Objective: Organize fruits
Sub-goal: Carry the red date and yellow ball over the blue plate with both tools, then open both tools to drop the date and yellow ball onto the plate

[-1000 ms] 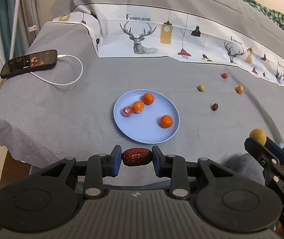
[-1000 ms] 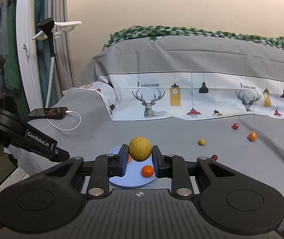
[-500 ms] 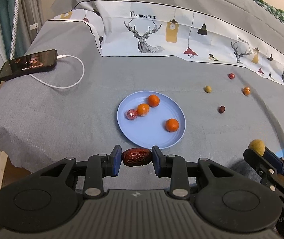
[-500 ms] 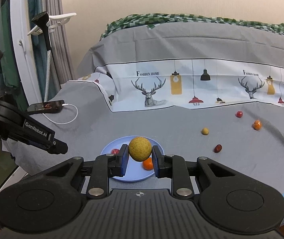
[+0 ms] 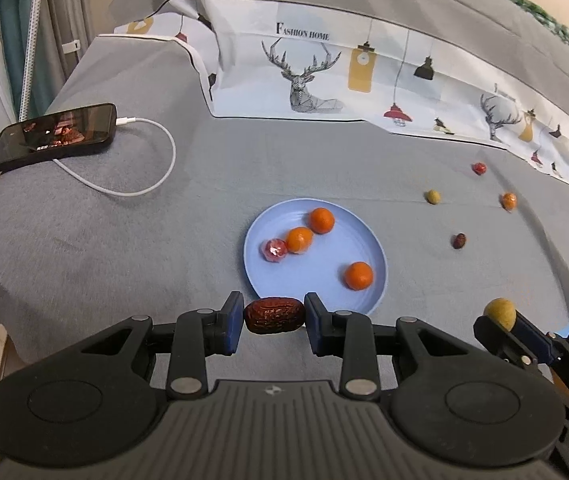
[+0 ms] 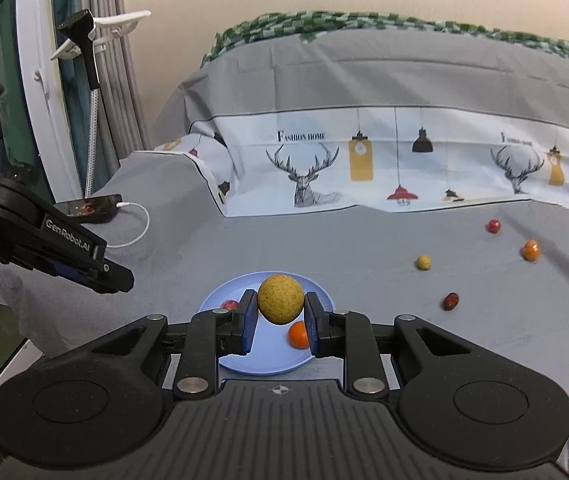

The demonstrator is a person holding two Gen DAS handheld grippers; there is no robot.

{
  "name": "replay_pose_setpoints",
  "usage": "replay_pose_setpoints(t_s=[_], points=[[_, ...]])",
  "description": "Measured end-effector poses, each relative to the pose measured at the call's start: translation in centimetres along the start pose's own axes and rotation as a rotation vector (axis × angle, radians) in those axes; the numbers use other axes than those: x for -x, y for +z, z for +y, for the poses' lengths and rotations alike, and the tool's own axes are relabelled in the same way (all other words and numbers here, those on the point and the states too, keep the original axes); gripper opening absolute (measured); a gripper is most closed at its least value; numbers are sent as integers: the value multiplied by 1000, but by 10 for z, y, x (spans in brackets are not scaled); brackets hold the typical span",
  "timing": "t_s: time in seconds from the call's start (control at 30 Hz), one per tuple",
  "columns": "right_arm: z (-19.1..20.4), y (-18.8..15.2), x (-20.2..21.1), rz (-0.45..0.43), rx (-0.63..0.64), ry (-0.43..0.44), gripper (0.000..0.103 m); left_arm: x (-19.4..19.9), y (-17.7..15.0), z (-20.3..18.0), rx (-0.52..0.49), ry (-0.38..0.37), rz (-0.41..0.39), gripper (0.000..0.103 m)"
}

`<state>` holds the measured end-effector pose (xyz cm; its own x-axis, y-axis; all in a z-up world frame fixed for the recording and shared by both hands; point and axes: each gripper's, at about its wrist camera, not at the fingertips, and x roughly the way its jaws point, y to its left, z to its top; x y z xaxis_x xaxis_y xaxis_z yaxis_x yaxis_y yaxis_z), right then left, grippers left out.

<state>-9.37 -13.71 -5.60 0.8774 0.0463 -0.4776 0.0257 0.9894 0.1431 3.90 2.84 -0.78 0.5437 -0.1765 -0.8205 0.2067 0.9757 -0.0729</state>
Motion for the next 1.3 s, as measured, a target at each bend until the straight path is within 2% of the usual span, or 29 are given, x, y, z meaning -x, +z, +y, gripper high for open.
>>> replay_pose_setpoints(t_s=[0.5, 0.77, 0.97, 1.07, 1.1, 1.13, 1.17, 1.2, 1.23, 1.3], points=[[-6, 3, -124, 164, 41, -31, 26, -121, 45, -12, -40, -30, 123, 36], [-16, -4, -168, 216, 42, -47, 26, -164, 57, -26, -97, -31, 143, 36], [-20, -5, -194, 240, 61, -60, 26, -199, 58, -31, -123, -38, 220, 36], [-22, -6, -206, 257, 62, -52, 26, -207, 57, -31, -138, -13, 219, 37], [-22, -7, -210, 267, 65, -44, 27, -209, 57, -31, -141, 0, 216, 50], [-22, -6, -212, 273, 64, -36, 27, -209, 58, -30, -137, 8, 222, 78], [-21, -5, -212, 278, 64, -42, 34, -206, 60, -27, -127, 11, 222, 90], [-21, -3, -210, 281, 63, -46, 48, -200, 61, -24, -106, 9, 199, 99], [-21, 0, -205, 276, 58, -38, 55, -190, 61, -20, -85, -1, 166, 103], [-21, 4, -189, 263, 50, -19, 78, -173, 60, -13, -75, -16, 146, 103]])
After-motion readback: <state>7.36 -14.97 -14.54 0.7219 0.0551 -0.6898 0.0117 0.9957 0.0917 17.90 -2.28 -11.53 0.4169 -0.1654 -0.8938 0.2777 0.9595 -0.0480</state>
